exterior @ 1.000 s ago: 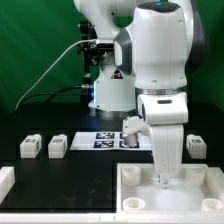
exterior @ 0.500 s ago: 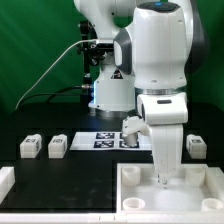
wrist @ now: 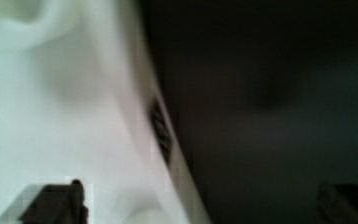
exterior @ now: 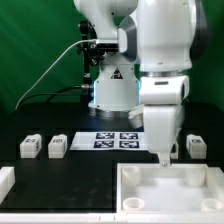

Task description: Assemble one leg

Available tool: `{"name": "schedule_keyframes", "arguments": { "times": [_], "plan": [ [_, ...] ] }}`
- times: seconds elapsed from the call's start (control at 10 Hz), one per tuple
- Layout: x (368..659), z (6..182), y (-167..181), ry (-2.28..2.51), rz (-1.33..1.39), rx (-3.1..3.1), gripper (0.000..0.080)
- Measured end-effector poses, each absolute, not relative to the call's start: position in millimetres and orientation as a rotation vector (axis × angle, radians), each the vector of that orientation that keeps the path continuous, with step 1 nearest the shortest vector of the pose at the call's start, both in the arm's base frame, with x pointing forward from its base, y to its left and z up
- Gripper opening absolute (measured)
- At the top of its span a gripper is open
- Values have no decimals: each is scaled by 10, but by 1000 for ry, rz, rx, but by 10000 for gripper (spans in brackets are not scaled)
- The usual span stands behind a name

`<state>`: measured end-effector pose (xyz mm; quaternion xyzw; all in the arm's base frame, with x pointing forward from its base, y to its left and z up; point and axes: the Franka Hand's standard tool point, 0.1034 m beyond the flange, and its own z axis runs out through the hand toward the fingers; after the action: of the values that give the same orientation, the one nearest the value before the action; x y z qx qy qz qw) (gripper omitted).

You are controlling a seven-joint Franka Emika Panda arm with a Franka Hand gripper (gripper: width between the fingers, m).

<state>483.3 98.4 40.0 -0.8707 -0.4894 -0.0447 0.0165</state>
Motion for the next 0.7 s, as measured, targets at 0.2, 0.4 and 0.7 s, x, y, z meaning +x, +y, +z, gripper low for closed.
{"name": "schedule_keyframes", "arguments": {
  "times": [0.2, 0.4, 0.7],
  "plan": [
    [4763, 480, 1304, -1086, -143, -2881, 649],
    [4774, 574, 1401, -684, -154, -2973, 649],
    [4717, 548, 1438, -394, -68, -3013, 649]
  ]
}}
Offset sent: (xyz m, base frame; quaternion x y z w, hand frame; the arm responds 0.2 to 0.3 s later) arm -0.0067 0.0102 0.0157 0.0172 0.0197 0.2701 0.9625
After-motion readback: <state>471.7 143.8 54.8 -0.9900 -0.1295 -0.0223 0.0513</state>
